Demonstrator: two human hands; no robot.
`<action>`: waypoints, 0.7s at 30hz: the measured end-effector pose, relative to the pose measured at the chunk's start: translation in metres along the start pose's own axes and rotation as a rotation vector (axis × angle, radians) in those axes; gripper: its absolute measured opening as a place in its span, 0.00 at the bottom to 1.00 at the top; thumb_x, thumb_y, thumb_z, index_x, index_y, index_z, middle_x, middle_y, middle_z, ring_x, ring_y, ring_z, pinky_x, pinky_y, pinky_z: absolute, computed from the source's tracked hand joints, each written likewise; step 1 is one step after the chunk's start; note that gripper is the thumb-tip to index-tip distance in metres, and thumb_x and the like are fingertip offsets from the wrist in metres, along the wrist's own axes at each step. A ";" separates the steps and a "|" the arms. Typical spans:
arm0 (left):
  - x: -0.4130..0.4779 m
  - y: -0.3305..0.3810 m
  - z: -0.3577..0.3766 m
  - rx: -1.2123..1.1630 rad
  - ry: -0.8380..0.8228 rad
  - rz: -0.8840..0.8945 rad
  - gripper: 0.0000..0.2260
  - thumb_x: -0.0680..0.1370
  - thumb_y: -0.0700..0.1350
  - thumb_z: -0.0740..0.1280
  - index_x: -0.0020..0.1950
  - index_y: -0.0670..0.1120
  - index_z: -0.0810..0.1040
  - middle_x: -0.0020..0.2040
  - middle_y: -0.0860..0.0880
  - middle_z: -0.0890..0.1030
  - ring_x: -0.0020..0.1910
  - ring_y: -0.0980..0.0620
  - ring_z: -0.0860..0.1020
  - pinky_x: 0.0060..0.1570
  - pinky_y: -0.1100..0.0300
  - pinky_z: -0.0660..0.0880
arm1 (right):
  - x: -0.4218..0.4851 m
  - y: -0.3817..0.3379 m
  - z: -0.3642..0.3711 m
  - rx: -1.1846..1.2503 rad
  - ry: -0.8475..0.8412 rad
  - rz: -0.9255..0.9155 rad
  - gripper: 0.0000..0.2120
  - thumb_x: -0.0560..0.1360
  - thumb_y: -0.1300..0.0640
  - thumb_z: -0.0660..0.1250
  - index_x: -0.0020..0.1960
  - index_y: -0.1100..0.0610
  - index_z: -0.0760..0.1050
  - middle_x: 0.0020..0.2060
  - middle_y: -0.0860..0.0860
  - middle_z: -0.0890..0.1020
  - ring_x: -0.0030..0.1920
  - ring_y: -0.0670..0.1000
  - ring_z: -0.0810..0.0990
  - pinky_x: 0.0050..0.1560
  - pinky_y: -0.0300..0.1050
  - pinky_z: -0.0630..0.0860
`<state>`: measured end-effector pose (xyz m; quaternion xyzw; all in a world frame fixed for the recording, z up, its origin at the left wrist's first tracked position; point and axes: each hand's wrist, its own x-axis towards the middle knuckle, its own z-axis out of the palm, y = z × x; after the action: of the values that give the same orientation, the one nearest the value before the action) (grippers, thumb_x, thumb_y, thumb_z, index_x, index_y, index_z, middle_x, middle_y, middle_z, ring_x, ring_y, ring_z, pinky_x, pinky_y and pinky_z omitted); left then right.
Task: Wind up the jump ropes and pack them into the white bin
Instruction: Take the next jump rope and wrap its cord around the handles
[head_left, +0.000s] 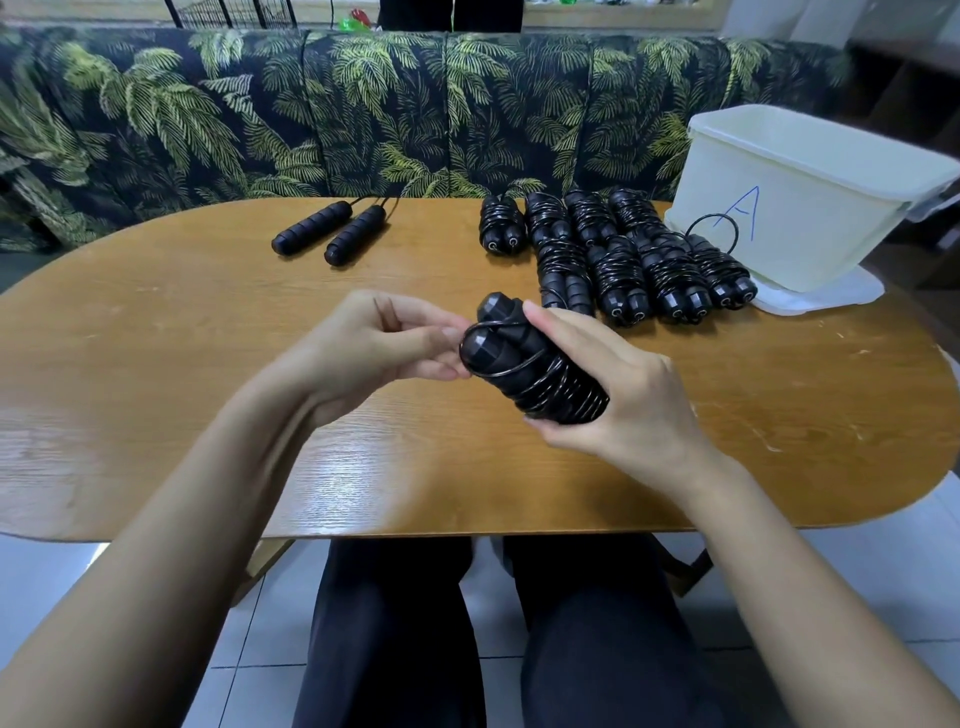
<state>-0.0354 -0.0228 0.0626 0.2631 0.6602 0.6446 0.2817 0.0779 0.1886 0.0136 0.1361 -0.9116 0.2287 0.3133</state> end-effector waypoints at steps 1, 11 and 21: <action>0.000 0.001 -0.001 0.016 -0.024 -0.018 0.07 0.68 0.37 0.67 0.42 0.38 0.84 0.38 0.43 0.84 0.35 0.52 0.82 0.37 0.66 0.78 | -0.001 0.000 0.000 0.021 -0.019 -0.009 0.38 0.67 0.48 0.73 0.74 0.50 0.65 0.67 0.46 0.75 0.59 0.49 0.80 0.54 0.51 0.80; 0.005 -0.007 0.003 0.015 -0.167 -0.217 0.08 0.73 0.31 0.64 0.39 0.39 0.81 0.33 0.46 0.82 0.31 0.55 0.80 0.34 0.67 0.77 | -0.013 0.002 0.008 0.277 -0.109 0.067 0.44 0.62 0.57 0.80 0.74 0.51 0.65 0.67 0.41 0.72 0.66 0.42 0.73 0.65 0.35 0.68; 0.019 -0.035 0.021 -0.327 0.178 -0.167 0.08 0.74 0.44 0.68 0.45 0.41 0.82 0.45 0.45 0.85 0.44 0.52 0.83 0.46 0.64 0.79 | -0.009 -0.013 0.020 0.056 0.019 0.351 0.43 0.64 0.47 0.77 0.74 0.39 0.61 0.66 0.38 0.74 0.59 0.42 0.77 0.55 0.41 0.76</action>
<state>-0.0334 0.0049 0.0264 0.1002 0.5887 0.7382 0.3137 0.0791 0.1686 -0.0020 -0.0184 -0.9116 0.3066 0.2733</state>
